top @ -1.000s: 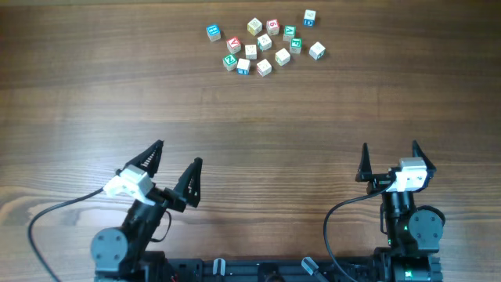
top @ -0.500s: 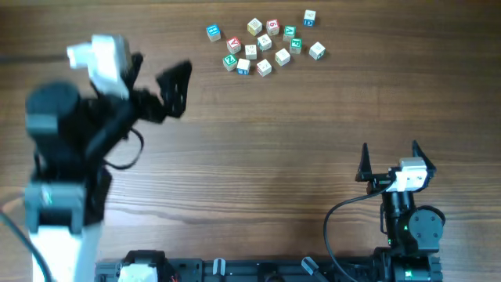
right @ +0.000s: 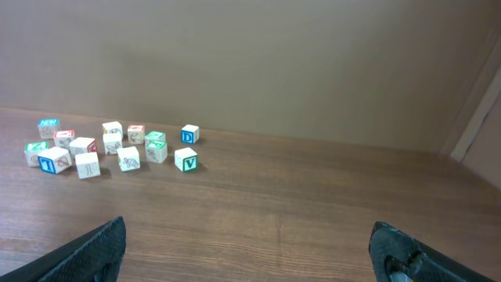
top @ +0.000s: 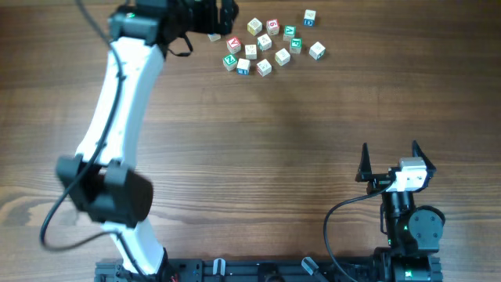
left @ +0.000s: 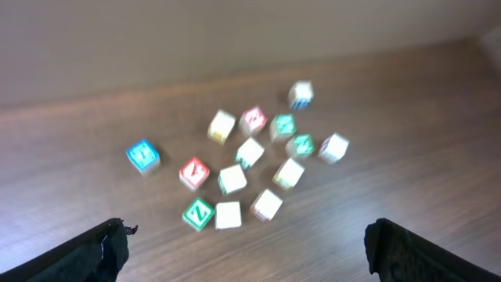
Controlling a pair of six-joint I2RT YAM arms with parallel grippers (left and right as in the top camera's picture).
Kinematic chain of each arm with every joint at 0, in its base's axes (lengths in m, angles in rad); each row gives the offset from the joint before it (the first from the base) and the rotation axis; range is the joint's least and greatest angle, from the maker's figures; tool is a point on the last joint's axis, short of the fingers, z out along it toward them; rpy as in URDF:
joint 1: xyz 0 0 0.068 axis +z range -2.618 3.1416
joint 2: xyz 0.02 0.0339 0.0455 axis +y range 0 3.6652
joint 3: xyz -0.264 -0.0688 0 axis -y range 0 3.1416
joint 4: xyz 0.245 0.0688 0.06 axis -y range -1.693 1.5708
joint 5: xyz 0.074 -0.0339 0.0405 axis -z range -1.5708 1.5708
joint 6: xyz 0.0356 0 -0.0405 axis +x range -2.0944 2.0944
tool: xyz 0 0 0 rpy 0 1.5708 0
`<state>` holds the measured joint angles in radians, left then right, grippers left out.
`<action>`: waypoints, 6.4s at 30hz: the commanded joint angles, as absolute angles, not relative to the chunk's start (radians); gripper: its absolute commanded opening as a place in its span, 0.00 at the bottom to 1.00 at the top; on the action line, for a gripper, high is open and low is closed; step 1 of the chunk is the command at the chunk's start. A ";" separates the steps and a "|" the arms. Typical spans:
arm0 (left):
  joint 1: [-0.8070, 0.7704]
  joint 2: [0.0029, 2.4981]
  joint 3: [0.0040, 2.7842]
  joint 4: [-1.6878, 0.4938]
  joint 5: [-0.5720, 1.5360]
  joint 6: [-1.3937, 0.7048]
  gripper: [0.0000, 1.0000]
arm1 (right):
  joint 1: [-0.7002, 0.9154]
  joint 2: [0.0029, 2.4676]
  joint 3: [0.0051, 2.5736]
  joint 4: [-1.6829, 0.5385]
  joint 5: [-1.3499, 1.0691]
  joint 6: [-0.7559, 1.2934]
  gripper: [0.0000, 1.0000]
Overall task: Form a circle
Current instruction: 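Reach the left gripper to the block cluster and grasp a red-lettered block, then carry the block left and place it on the table left of center, then reach the left gripper back to the cluster and grasp another block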
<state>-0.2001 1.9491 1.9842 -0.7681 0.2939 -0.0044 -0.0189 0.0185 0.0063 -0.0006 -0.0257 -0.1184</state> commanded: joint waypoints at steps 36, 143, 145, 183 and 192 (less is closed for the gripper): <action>-0.239 2.516 2.000 -0.366 0.051 -0.427 0.77 | -0.024 0.014 0.005 0.002 -0.038 -0.131 1.00; 0.056 1.700 0.778 -0.089 -0.232 -1.073 0.20 | -0.024 0.016 0.005 0.002 -0.038 -0.130 1.00; 0.056 1.700 0.778 -0.089 -0.232 -1.079 0.31 | -0.024 0.016 0.005 0.002 -0.038 -0.131 1.00; -0.227 2.209 2.079 -0.424 0.107 -0.393 1.00 | -0.024 0.016 0.005 0.002 -0.038 -0.131 1.00; -0.297 2.415 2.079 -0.431 0.091 -0.241 0.96 | -0.024 0.016 0.005 0.002 -0.038 -0.131 1.00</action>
